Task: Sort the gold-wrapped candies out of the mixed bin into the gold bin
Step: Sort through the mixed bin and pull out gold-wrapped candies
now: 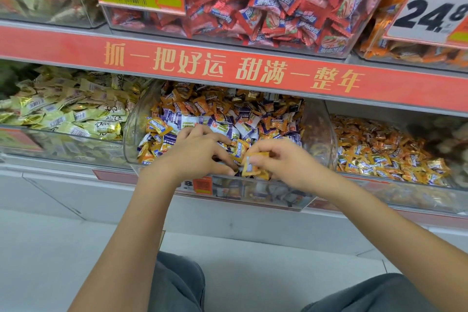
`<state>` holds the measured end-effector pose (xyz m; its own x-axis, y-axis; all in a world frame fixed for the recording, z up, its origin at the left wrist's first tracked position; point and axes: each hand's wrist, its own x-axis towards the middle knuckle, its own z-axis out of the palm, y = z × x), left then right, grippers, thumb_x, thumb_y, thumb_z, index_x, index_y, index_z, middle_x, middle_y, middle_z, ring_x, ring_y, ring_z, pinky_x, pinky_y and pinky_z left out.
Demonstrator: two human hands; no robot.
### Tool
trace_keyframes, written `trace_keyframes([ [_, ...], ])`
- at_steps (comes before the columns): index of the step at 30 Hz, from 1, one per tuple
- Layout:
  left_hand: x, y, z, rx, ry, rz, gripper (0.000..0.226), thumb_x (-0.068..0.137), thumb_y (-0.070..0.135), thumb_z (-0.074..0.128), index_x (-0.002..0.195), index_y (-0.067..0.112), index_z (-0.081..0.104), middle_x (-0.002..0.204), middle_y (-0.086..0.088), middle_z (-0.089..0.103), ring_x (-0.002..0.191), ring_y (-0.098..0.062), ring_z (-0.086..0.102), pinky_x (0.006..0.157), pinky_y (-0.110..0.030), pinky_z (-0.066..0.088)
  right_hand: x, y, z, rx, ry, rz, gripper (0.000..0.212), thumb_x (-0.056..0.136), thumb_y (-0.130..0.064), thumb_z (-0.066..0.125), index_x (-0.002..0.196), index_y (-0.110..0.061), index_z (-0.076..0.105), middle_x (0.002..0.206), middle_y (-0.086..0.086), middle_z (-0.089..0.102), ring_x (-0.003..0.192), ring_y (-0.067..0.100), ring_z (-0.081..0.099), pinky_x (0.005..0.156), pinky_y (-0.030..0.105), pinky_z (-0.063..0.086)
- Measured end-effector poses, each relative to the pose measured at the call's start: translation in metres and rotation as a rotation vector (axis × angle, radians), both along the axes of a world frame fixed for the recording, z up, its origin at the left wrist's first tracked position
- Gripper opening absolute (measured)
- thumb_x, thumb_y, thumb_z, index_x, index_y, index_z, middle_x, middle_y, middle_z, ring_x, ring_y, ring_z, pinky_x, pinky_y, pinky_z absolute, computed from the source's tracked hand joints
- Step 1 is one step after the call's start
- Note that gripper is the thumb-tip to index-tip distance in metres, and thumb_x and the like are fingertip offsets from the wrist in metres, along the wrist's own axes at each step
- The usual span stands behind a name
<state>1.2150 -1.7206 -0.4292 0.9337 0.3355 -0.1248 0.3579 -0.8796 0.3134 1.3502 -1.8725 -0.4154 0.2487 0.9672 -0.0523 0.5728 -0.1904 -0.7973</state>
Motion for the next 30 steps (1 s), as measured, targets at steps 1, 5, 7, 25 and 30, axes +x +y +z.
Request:
trace_keyframes([
  [1, 0.002, 0.000, 0.001, -0.002, 0.044, -0.002, 0.016, 0.082, 0.054, 0.061, 0.098, 0.054, 0.067, 0.142, 0.025, 0.034, 0.127, -0.012, 0.019, 0.108, -0.037, 0.006, 0.002, -0.007, 0.006, 0.062, 0.040, -0.078, 0.014, 0.093, -0.020, 0.058, 0.087, -0.018, 0.070, 0.069, -0.006, 0.062, 0.056, 0.007, 0.051, 0.052, 0.023, 0.043],
  [5, 0.014, 0.002, 0.004, 0.033, 0.205, -0.040, 0.027, 0.080, 0.051, 0.067, 0.106, 0.056, 0.064, 0.147, 0.021, 0.024, 0.132, -0.017, 0.011, 0.109, -0.036, 0.002, 0.017, -0.061, 0.024, 0.331, 0.047, -0.366, 0.017, 0.092, -0.013, 0.058, 0.088, -0.025, 0.069, 0.062, -0.008, 0.061, 0.047, 0.007, 0.047, 0.046, 0.019, 0.039],
  [7, 0.019, 0.001, 0.002, 0.072, 0.240, -0.045, 0.025, 0.082, 0.047, 0.069, 0.104, 0.058, 0.063, 0.148, 0.018, 0.021, 0.133, -0.021, 0.009, 0.110, -0.039, 0.003, 0.030, -0.091, 0.020, 0.445, -0.097, -0.551, 0.017, 0.093, -0.013, 0.056, 0.091, -0.024, 0.069, 0.065, -0.007, 0.061, 0.050, 0.011, 0.048, 0.048, 0.021, 0.039],
  [25, 0.022, 0.013, -0.006, 0.056, 0.001, -0.027, 0.020, 0.072, 0.046, 0.076, 0.067, 0.038, 0.058, 0.128, 0.016, 0.050, 0.122, -0.014, 0.030, 0.100, -0.037, 0.013, -0.017, -0.034, 0.001, 0.433, -0.427, -0.358, 0.011, 0.090, -0.013, 0.059, 0.097, -0.017, 0.068, 0.086, -0.012, 0.059, 0.079, 0.002, 0.051, 0.072, 0.012, 0.040],
  [30, 0.022, 0.022, -0.011, 0.028, -0.103, 0.029, 0.023, 0.081, 0.043, 0.069, 0.066, 0.038, 0.052, 0.109, 0.012, 0.061, 0.109, -0.013, 0.038, 0.089, -0.031, 0.017, -0.015, 0.022, -0.017, 0.009, -0.342, -0.193, 0.019, 0.090, -0.006, 0.059, 0.104, -0.014, 0.068, 0.090, -0.002, 0.065, 0.078, 0.009, 0.056, 0.078, 0.021, 0.049],
])
